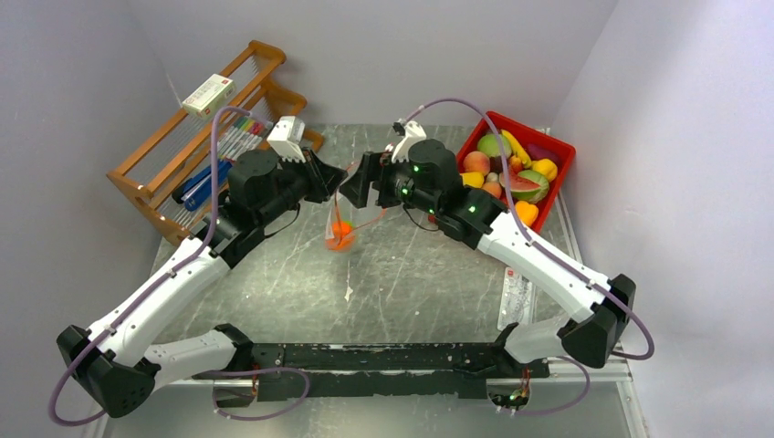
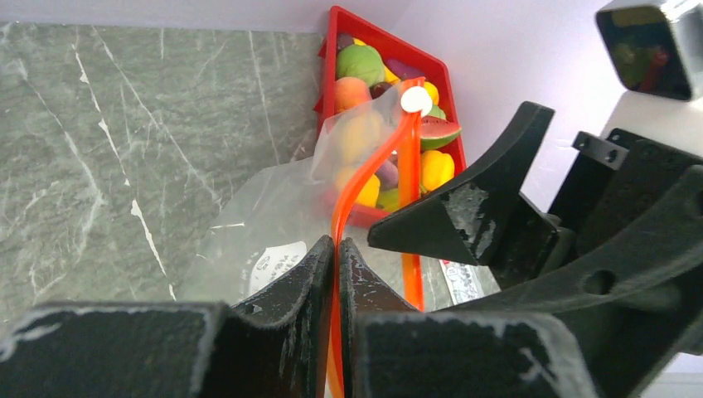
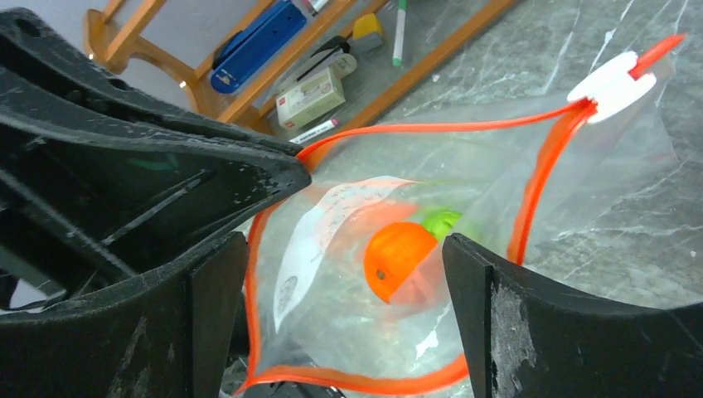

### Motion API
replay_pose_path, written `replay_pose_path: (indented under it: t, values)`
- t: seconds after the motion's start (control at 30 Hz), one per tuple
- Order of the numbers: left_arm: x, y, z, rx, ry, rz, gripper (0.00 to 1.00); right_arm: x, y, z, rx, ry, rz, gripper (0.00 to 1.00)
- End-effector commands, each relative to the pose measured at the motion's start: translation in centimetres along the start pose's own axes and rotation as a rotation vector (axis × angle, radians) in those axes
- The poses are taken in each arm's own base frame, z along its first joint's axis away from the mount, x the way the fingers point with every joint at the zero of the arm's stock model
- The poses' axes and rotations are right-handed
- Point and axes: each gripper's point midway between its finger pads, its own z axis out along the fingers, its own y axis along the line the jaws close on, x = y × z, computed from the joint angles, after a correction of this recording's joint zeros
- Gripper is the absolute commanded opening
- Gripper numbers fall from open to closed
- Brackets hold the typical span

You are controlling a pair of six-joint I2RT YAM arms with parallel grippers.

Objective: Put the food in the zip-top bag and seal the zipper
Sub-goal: Place the fake fruit in the zipper food storage bag, then pick up the fake fruit from the bin.

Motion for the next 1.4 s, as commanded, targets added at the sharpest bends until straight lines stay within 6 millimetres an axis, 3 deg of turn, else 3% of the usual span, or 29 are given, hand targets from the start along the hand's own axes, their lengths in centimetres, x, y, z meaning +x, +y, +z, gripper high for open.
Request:
replay_pose_path:
  t: [0.0,0.17,0.5,0.6,0.7,0.9,1.2,1.37]
  values:
    - [-0.5,-0.1,-0.1,-0.005,-0.018,0.021,0.07,-1.5,1.3,-1.4,-0.043,-0.045,-0.024,0.88]
    - [-0.1,1.3,-0.3,-0.067,-0.007,0.06,0.07,-2.4,2.7,-2.3,-0.102,-0.059,-0.065,0.86]
    - [0.3,3.4,-1.3,-0.158,0.0,0.113,0.07,-4.8,1.1,-4.0,-0.025,-0.13,-0.152,0.87]
    - [0.2,3.5,-1.5,-0.17,0.014,0.139,0.07,-5.3,-2.2,-3.9,0.108,-0.128,-0.177,0.9]
    - [0.1,3.3,-1.9,-0.164,0.03,0.166,0.07,-6.2,-7.0,-4.3,0.255,-0.12,-0.163,0.9]
    - [0.5,4.1,-2.4,-0.193,0.039,0.187,0.07,-7.5,-15.7,-6.0,0.48,-0.178,0.018,0.89]
    - [0.5,4.0,-2.6,-0.186,0.041,0.185,0.07,-2.8,-24.6,-5.1,0.666,-0.137,0.332,0.73]
    - [0.1,3.4,-3.2,-0.156,0.004,0.167,0.07,-1.7,-28.5,-5.7,0.821,-0.18,0.477,0.64]
